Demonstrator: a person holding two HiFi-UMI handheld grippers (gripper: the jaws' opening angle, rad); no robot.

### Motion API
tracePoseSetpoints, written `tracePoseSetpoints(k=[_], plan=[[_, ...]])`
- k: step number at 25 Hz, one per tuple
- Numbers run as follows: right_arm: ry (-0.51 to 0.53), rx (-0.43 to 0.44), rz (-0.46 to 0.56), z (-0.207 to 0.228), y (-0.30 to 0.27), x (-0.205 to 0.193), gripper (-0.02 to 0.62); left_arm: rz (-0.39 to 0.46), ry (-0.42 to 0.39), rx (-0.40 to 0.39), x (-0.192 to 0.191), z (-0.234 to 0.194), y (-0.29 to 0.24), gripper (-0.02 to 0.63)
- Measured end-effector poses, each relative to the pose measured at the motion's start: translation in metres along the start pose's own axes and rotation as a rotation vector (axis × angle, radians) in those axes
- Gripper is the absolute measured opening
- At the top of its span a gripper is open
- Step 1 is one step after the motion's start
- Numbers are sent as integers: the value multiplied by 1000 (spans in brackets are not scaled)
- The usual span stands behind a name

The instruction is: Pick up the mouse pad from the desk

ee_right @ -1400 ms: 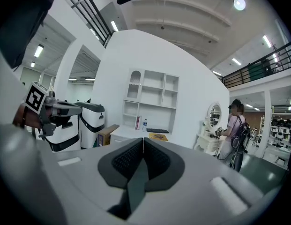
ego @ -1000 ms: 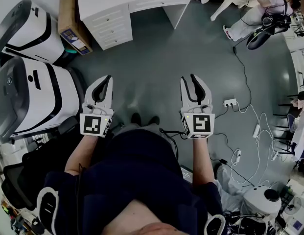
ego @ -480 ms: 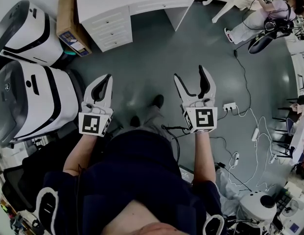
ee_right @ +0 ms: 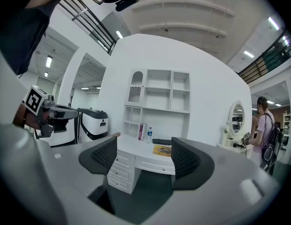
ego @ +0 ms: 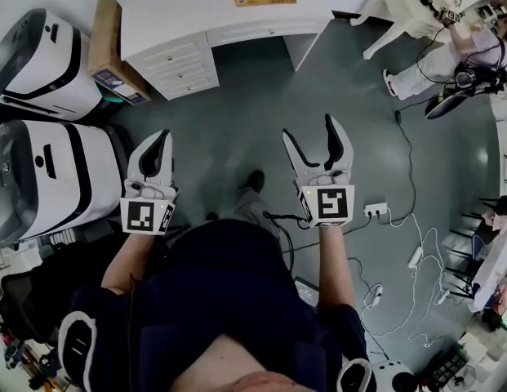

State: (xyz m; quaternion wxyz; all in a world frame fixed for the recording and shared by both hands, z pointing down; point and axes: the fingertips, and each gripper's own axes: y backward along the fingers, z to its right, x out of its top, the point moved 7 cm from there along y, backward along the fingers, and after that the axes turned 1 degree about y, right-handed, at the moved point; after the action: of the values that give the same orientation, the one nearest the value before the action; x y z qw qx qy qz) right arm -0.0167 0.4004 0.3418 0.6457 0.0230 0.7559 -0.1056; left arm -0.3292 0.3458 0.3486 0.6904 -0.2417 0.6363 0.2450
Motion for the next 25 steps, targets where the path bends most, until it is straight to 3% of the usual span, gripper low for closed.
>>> tracePoseSetpoints(k=[10,25], plan=[[-24,92,1,108,-87,-6,356,11,-2,84,17,15,-109,0],[-61,101,-48,190,-247,-24,356,11,-8,36,4,-39,-271,0]])
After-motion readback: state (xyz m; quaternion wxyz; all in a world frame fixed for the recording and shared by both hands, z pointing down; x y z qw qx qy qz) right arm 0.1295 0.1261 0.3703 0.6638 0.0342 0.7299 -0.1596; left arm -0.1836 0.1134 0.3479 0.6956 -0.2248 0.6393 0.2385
